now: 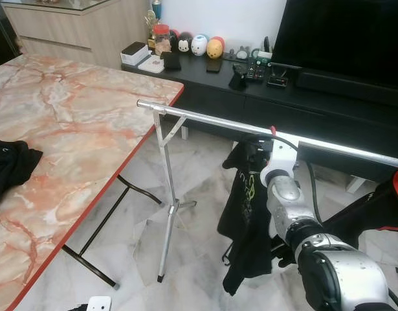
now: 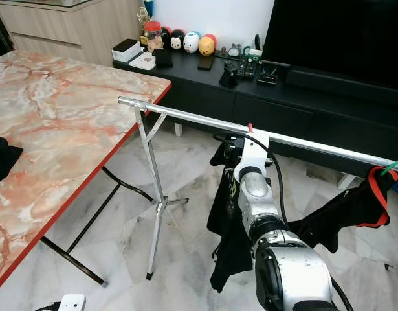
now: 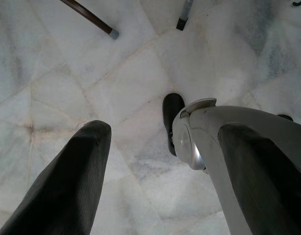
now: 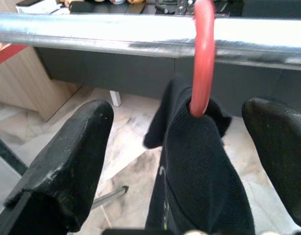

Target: Hang hanger

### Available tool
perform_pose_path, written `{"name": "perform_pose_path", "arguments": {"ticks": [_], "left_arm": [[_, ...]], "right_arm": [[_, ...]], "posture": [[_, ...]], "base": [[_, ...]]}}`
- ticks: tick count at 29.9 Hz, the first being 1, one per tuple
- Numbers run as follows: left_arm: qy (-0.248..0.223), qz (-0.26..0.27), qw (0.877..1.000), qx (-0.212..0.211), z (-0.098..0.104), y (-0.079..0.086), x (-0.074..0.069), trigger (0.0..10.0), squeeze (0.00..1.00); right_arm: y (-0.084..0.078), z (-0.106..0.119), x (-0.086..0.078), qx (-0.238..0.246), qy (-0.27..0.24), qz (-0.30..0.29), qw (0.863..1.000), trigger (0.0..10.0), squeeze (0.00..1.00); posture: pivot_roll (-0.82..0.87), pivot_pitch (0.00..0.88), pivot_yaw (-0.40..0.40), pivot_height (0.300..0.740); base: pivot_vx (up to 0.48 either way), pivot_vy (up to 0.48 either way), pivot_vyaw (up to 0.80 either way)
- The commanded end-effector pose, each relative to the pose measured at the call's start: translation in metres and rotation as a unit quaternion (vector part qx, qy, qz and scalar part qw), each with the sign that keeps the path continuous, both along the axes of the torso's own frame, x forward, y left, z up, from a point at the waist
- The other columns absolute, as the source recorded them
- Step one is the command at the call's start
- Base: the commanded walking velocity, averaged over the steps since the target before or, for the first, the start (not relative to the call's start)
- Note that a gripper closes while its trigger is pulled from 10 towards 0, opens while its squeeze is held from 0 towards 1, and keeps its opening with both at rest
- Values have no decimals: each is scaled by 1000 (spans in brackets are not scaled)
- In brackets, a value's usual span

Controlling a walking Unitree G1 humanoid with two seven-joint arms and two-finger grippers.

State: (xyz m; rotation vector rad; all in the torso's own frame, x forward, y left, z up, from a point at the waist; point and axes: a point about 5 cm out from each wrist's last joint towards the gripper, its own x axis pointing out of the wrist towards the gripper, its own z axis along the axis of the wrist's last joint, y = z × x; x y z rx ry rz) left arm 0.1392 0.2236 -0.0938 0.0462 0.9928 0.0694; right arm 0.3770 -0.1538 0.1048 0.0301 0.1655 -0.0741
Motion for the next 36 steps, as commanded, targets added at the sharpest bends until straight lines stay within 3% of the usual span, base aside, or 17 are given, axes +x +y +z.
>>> {"name": "perform_pose_path", "arguments": {"ticks": [1, 22, 36], "left_arm": [[12, -8, 1000, 4, -2, 1, -5, 10000, 0], [10, -7, 1000, -2, -2, -1, -6, 10000, 0], [12, -9, 1000, -3, -2, -1, -6, 10000, 0]], "right_arm": [[2, -6, -3, -4, 17, 4, 1000, 10000, 0], [7, -12, -5, -5, 33, 12, 999, 10000, 0], [11, -13, -5, -7, 36, 19, 999, 10000, 0]], "posture": [[2, 17, 0, 740], [2, 12, -6, 740], [0, 18, -8, 740]], "base": [[0, 0, 0], [296, 0, 0], [0, 0, 0]]}}
